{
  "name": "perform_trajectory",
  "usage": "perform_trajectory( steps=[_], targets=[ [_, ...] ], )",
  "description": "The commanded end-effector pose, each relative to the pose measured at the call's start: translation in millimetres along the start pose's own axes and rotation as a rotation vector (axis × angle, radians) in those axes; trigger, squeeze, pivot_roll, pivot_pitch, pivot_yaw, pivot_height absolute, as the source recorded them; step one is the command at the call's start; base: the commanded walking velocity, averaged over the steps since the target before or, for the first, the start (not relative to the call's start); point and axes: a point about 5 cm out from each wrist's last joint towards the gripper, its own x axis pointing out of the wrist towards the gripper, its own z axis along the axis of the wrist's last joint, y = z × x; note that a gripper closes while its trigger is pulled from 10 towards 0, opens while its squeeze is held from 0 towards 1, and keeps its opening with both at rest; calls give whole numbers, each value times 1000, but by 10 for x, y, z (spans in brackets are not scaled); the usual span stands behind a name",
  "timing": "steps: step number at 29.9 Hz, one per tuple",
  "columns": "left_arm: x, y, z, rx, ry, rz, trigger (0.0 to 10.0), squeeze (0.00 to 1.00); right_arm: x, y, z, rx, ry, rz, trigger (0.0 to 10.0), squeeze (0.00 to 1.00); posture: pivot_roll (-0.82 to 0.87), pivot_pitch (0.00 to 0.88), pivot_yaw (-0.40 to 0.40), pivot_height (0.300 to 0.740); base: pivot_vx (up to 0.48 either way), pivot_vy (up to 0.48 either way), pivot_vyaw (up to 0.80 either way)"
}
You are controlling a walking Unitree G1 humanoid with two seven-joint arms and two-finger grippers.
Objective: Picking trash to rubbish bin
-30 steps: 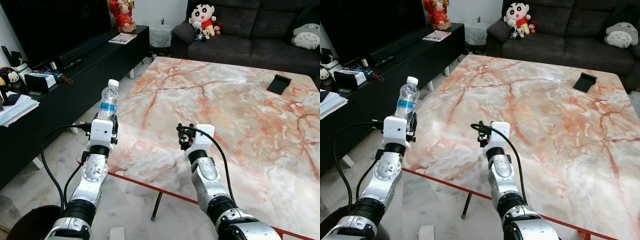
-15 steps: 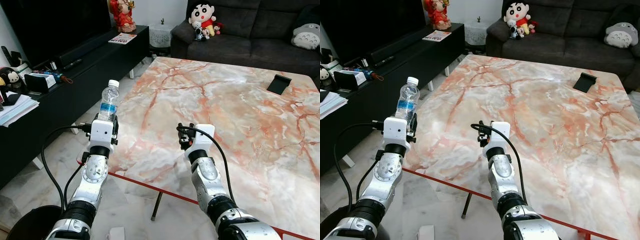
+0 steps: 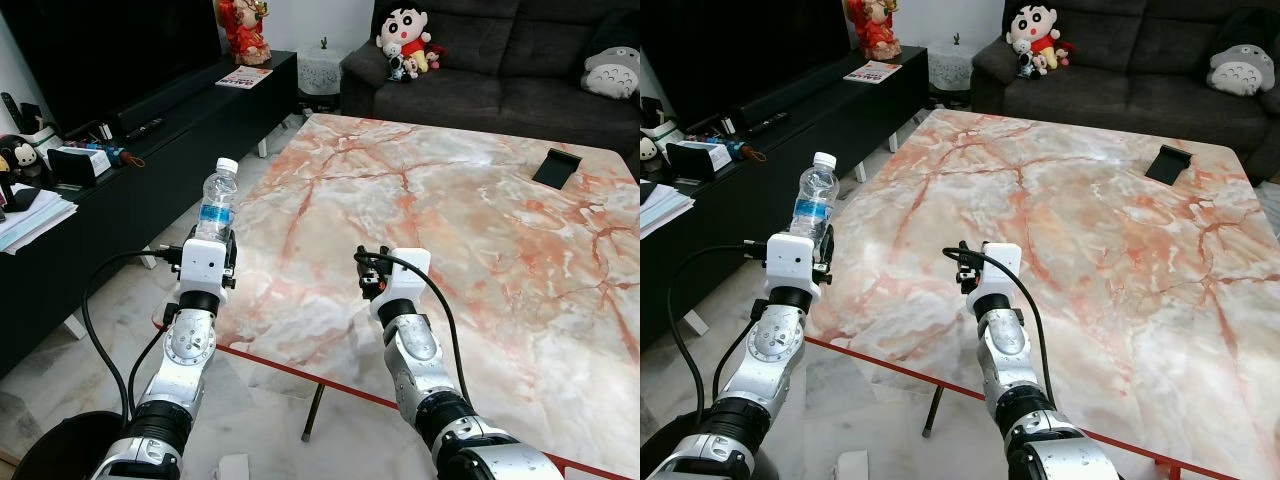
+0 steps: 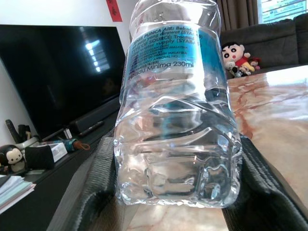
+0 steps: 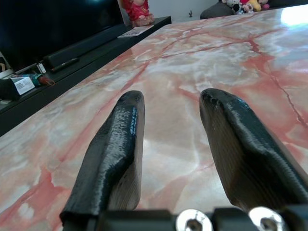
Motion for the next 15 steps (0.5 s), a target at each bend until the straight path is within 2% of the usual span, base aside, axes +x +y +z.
perform_trajectory(
  steps=[1,5,15],
  targets=[
    [16,14,41,-3,-19,16,10000,0,35,7,72,7,-29,1,10000,0,24,0,-4,740,0,0,0],
    [16,26,40,-3,-18,20,10000,0,39,14,77,8,-31,3,10000,0,24,0,-7,740,0,0,0],
    [18,38,41,-3,-19,27,10000,0,39,22,74,10,-29,5,10000,0,24,0,-8,740,-283,0,0]
  ],
)
